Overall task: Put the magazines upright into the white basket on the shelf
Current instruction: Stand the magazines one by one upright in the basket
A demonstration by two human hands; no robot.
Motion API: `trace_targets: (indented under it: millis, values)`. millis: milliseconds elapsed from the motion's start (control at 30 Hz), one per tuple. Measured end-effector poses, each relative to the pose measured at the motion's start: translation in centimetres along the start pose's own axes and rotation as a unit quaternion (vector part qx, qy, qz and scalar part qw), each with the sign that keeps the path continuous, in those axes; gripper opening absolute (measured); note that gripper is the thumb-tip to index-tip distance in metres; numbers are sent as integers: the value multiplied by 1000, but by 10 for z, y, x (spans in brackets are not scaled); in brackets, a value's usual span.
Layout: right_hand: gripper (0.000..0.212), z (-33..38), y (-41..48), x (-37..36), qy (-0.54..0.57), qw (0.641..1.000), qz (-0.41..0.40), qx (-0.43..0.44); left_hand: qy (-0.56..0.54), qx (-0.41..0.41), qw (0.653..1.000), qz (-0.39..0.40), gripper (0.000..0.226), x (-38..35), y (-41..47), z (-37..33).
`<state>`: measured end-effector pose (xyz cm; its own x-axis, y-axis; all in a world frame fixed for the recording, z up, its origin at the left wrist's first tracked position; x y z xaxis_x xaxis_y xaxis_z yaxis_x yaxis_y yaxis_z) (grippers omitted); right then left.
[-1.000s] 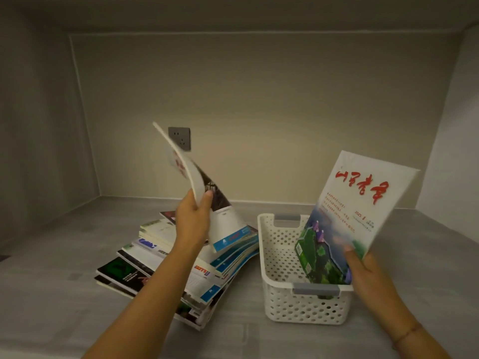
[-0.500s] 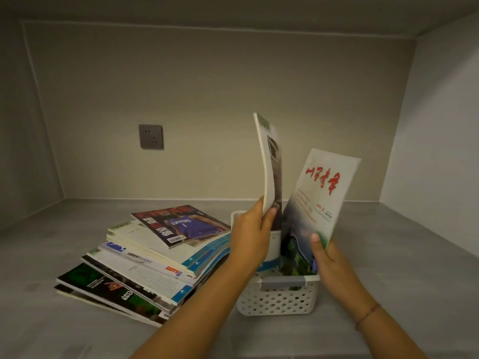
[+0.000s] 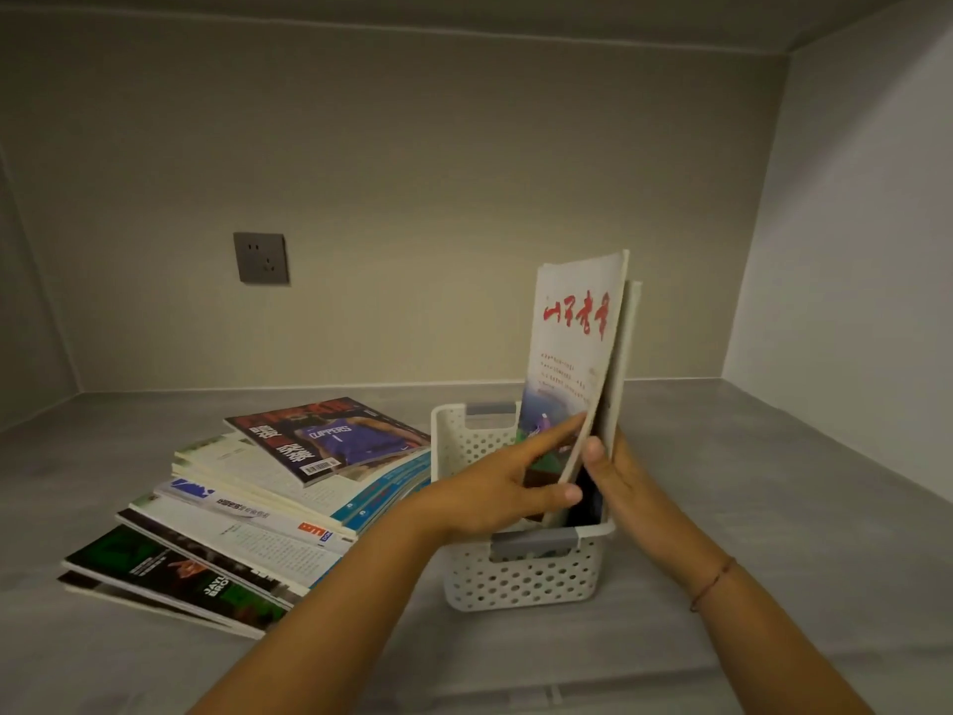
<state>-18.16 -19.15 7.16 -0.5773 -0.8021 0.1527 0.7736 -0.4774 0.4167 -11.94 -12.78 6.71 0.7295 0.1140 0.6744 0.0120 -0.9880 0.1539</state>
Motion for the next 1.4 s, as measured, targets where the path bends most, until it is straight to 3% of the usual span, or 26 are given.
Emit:
trace_targets:
  millis: [167, 300, 500, 600, 667, 733, 800, 867, 933, 1000, 1167, 1400]
  values:
    - [78, 1, 2, -1, -18, 1000, -12, 10, 37, 17, 999, -36, 69, 3, 7, 4]
    - [95, -5, -1, 1, -28, 999, -27, 14, 92, 9, 995, -44, 88, -3, 14, 3]
    - [63, -14, -2, 6, -41, 998, -41, 6, 129, 48, 989, -46, 95, -2, 16, 18]
    - [55, -18, -3, 11, -52, 998, -44, 7, 104, 55, 991, -58, 85, 10, 6, 25]
    - [53, -21, -4, 14, -53, 997, -49, 4, 61, 59, 986, -145, 66, 42, -12, 32]
    - [55, -22, -4, 16, -66, 996, -61, 5, 28, 84, 956, -281, 44, 88, -40, 53]
    - [55, -23, -4, 16, -64, 995, -69, 9, 21, 154, 897, -413, 33, 129, -79, 89]
    - [54, -25, -4, 18, -68, 995, -79, 6, 81, 280, 818, -495, 42, 157, -120, 131]
    - [54, -26, -3, 21, -81, 993, -90, 3, 168, 438, 741, -480, 70, 170, -155, 170]
    - [54, -28, -3, 22, -88, 991, -99, 1, 173, 533, 706, -432, 97, 168, -178, 200]
    - [54, -28, -2, 21, -96, 991, -91, 3, 152, 571, 705, -391, 124, 159, -186, 231]
    - [53, -24, -4, 21, -103, 989, -106, -6, 183, 570, 732, -325, 105, 161, -197, 235]
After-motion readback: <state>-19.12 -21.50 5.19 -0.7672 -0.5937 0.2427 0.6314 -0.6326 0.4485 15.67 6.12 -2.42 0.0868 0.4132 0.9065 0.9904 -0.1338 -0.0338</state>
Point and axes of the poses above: each hand's wrist, its own y-axis towards the middle knuckle, its own x-axis out of the back of the hand, z = x × y, the point moved 9 cm from there along y, towards the middle knuckle, and after that the axes turned 10 degrees about y, right-handed, at the moved point
